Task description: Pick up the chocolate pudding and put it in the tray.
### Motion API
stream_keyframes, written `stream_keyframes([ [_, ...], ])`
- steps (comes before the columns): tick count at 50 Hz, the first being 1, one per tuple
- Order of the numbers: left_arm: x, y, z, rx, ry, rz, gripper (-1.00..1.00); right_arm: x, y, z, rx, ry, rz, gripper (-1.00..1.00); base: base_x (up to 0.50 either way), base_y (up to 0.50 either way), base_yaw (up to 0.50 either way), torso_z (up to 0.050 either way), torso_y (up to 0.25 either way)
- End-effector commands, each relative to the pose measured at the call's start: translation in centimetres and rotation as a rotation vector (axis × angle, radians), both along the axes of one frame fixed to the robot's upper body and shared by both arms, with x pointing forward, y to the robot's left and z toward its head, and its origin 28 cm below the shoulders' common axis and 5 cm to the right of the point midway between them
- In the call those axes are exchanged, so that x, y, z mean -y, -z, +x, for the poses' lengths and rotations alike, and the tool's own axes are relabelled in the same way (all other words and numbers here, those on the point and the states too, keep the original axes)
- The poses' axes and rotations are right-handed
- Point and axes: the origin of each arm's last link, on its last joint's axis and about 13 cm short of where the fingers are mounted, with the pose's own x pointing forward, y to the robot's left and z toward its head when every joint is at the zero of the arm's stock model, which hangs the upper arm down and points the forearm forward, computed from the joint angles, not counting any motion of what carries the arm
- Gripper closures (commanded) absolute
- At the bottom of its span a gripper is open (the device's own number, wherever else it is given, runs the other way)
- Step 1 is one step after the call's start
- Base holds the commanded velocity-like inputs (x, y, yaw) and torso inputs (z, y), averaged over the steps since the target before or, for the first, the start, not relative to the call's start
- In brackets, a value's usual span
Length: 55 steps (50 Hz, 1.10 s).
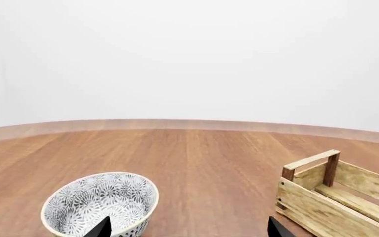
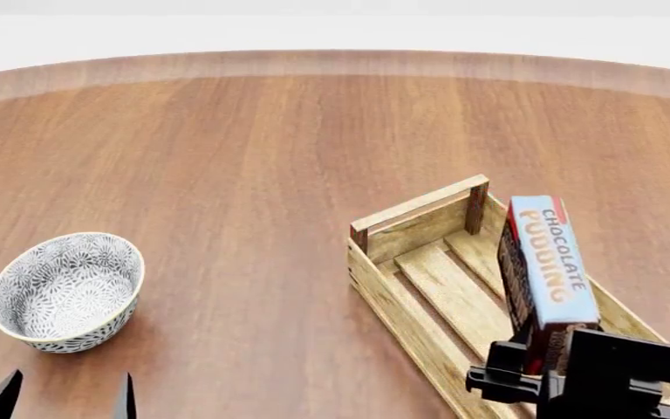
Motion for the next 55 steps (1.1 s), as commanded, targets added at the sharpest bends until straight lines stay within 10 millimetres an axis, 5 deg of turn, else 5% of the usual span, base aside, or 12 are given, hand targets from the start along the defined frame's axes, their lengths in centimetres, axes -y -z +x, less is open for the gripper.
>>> stream_keyframes([
  [1, 0.0, 0.1, 0.1, -0.001, -0.001, 0.002, -1.00, 0.8, 0.5, 0.4, -0.010, 0.045, -0.030, 1.00, 0.00, 0.00, 0.00, 0.000, 0.000],
  [20, 0.1, 0.1, 0.1, -0.003, 0.001, 0.002, -1.00, 1.1, 1.1, 0.5, -0.027, 0.063, -0.032, 1.00, 0.00, 0.00, 0.00, 0.000, 0.001],
  [21, 0.1, 0.2, 0.0, -0.002, 0.001, 0.002, -1.00, 1.1, 1.1, 0.5, -0.026, 0.065, -0.035, -1.00, 0.00, 0.00, 0.00, 0.000, 0.000],
  [48, 0.0, -0.1, 0.0, 0.005, -0.007, 0.002, -1.00, 0.8, 0.9, 0.3, -0.005, 0.061, -0.054, -1.00, 0.00, 0.00, 0.00, 0.000, 0.000],
  [55, 0.1, -1.1, -0.9, 0.043, -0.005, 0.004, -1.00, 0.3, -1.1, -1.0, 0.087, 0.038, -0.024, -1.00, 0.00, 0.00, 0.00, 0.000, 0.000],
])
